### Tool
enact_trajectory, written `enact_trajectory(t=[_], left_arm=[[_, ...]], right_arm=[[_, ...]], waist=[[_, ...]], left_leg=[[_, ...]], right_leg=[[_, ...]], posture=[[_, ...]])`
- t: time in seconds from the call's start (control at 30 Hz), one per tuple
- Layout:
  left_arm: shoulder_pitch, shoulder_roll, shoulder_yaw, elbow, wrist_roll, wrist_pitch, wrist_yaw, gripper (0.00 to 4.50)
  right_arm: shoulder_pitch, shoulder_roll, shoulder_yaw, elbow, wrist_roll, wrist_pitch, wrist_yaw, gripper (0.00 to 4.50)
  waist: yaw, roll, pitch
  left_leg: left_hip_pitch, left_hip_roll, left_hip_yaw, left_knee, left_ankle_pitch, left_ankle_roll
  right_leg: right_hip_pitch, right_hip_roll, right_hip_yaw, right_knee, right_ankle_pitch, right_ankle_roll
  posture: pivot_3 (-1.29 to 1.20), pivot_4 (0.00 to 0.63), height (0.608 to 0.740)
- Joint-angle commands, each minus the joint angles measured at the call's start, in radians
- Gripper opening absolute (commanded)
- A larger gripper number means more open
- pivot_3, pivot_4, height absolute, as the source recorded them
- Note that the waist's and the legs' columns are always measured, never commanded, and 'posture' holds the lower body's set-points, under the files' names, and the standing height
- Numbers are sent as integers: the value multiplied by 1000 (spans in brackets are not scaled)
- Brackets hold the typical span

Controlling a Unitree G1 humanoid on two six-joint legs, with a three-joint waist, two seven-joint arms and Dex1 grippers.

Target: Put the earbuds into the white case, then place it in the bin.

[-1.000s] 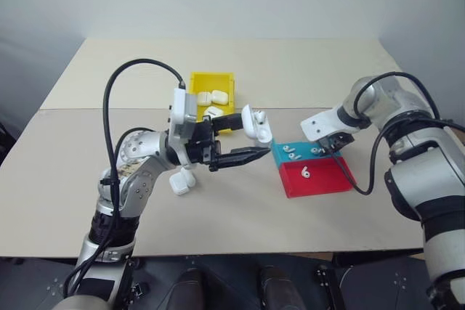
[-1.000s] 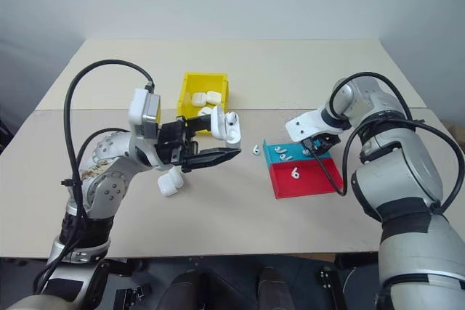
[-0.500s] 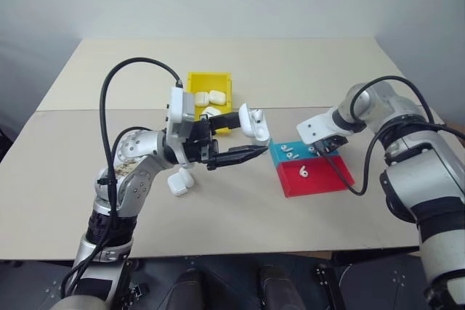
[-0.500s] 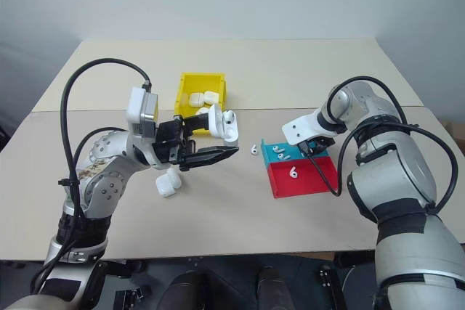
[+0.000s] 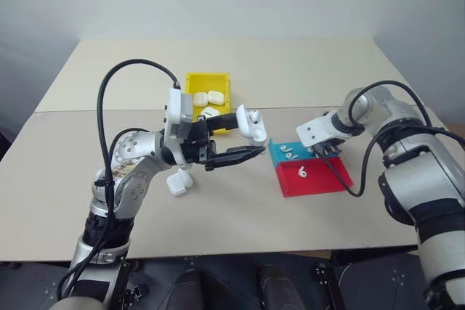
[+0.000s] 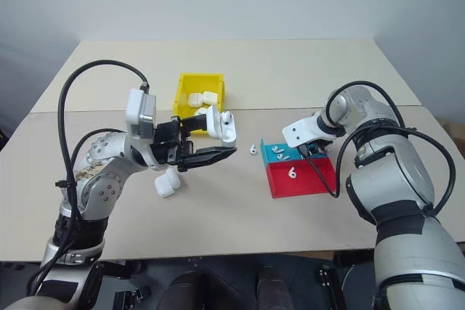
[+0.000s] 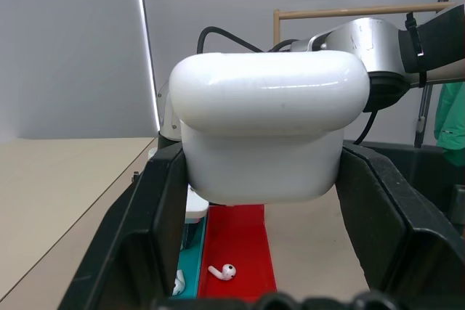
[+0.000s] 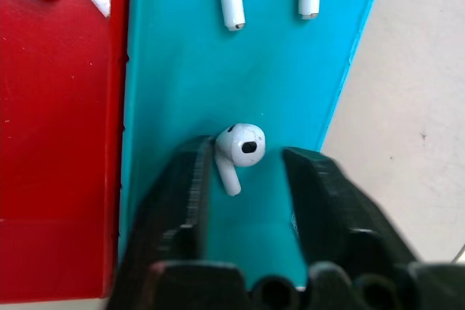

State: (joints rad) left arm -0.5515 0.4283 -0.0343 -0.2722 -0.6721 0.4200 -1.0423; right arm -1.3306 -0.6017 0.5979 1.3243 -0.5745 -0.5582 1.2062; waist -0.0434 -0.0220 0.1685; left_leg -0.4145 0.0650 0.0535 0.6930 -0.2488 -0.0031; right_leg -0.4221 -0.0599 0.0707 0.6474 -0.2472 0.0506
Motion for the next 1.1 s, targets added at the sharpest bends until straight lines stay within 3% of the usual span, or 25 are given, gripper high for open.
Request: enact_trajectory(t=[0.03,0.27,0.43,0.57,0.7,0.8,0.9,1.1], left_arm=[[-6,7,19,-47,-25,-2,4,2766],[-10,10,19,-41,-27,-5,0,2766],[-20,11,18,-28,-29,-6,-13,2766],[-42,7,17,1,-27,-10,-31,2766],[-64,-9,14,25,-26,-9,-35,2766],[-79,-10,15,48,-25,-13,-53,2766],[-108,-12,16,93,-21,-17,-77,2766],[-154,-31,3,161,-8,-25,-125,2766]], right_arm=[[5,-2,-14,3,-6,10,4,678],[0,-1,-39,1,4,61,20,659],[-44,-20,-150,-22,113,121,140,659],[-62,-51,-331,-142,328,207,320,659],[105,-101,-540,-621,713,660,408,659],[346,-131,-723,-1114,1008,1073,279,659],[531,-77,-882,-1476,1277,1347,42,659],[665,83,-975,-1810,1599,1513,-373,659]], waist=[[0,0,0],[0,0,0],[0,0,0],[0,1,1],[6,2,1],[31,1,1],[45,2,1],[40,2,1]], left_leg=[[0,0,0,0,0,0],[0,0,0,0,0,0],[0,0,0,0,0,0],[0,0,0,0,0,0],[0,0,-1,0,0,0],[-1,1,-3,-1,-1,1],[-3,1,-3,-1,-1,1],[-2,0,-3,1,-1,1]], right_leg=[[0,0,0,0,0,0],[0,0,0,0,0,0],[0,0,0,0,0,0],[0,0,0,0,0,0],[0,0,-1,0,0,0],[2,1,-3,1,0,0],[1,0,-4,1,0,0],[0,1,-2,0,0,0]], posture=[[0,150,740],[0,150,740],[0,150,740],[0,150,740],[0,150,740],[0,150,740],[0,150,740],[0,150,740]])
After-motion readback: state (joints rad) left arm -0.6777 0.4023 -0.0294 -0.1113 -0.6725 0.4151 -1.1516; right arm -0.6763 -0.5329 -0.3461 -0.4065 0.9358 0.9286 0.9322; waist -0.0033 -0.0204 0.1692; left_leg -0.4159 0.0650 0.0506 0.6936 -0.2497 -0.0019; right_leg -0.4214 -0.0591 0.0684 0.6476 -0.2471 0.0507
